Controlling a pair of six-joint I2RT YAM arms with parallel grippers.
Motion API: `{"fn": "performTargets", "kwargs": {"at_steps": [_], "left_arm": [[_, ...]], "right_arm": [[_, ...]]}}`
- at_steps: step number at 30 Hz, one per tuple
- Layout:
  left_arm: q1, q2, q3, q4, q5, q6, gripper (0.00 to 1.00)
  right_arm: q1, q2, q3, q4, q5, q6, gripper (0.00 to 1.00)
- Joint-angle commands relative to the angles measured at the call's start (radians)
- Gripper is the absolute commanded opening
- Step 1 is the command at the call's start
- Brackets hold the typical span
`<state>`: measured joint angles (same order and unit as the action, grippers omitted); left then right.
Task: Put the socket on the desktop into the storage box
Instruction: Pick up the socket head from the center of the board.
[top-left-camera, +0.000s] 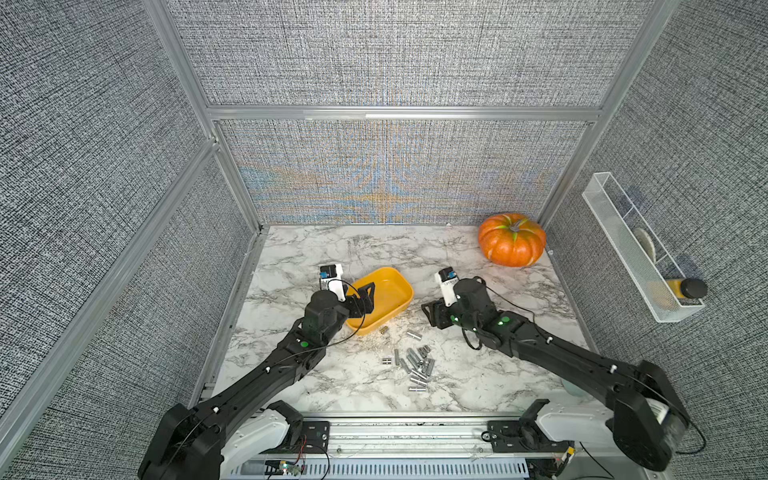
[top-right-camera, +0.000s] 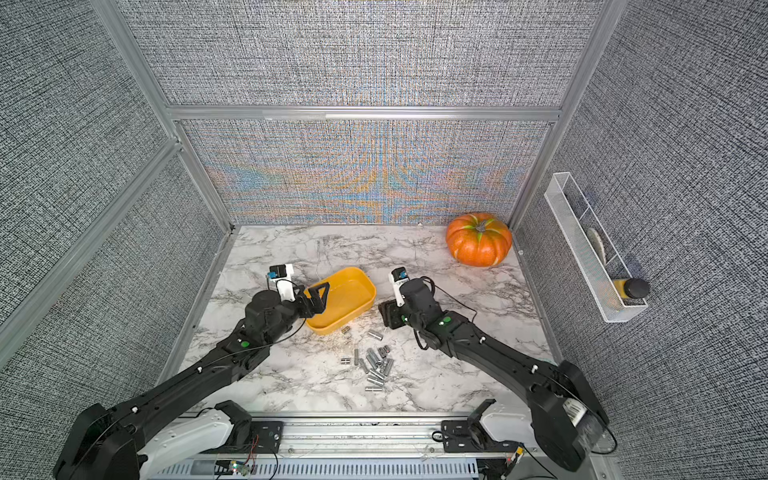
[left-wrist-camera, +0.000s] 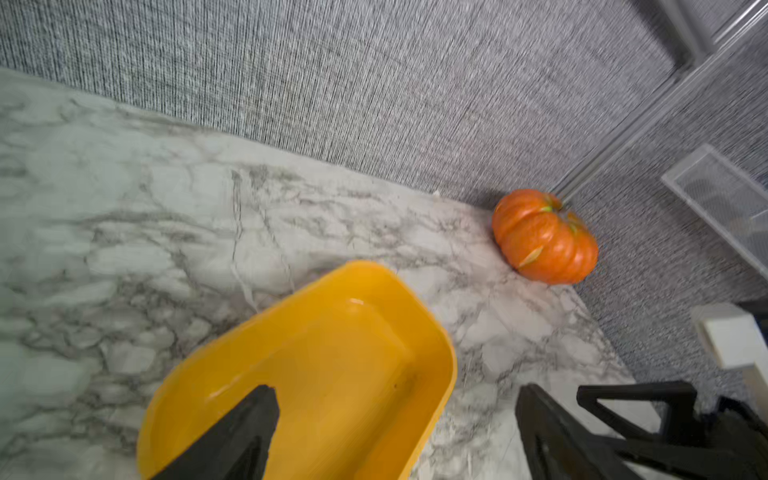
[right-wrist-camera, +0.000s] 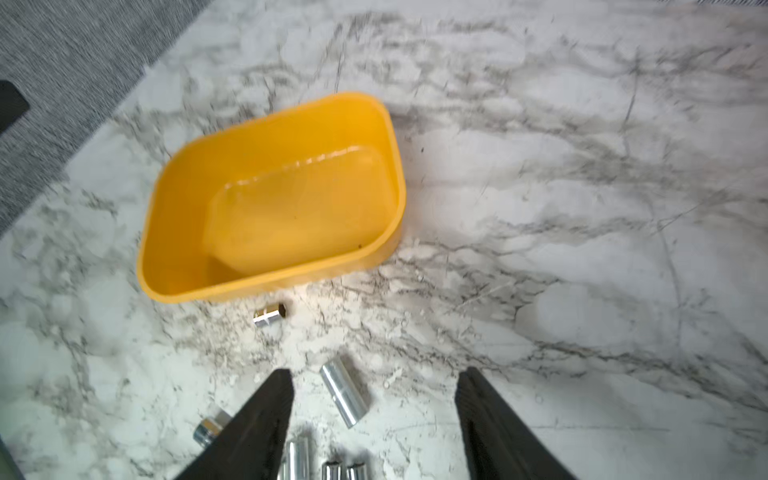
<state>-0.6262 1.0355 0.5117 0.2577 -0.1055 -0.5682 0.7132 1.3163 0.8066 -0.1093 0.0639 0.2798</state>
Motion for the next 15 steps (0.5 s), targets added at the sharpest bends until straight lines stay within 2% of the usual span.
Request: {"fn": "performTargets", "kwargs": {"at_steps": [1,6,11,15], "left_arm": [[-0.052,-0.023,-0.037,-0.045,-0.036,0.017,0.91],[-0.125,-0.009,-0.082,-0.042,0.022,0.058,0.89],[-0.140,0.053,-0.076,-0.068,0.047,0.067,0.86],[-0.147,0.071,-0.077,-0.069,0.053,0.056,0.86]], "right_arm": [[0.066,0.065,0.038,-0.037,0.079,-0.041,0.57],[0.108,0.217,0.079,-0.026,0.075,-0.060,0.47],[0.115,0.318,0.100,-0.014,0.041,-0.082,0.43],[0.118,0.343,0.100,-0.004,0.022,-0.092,0.42]]}}
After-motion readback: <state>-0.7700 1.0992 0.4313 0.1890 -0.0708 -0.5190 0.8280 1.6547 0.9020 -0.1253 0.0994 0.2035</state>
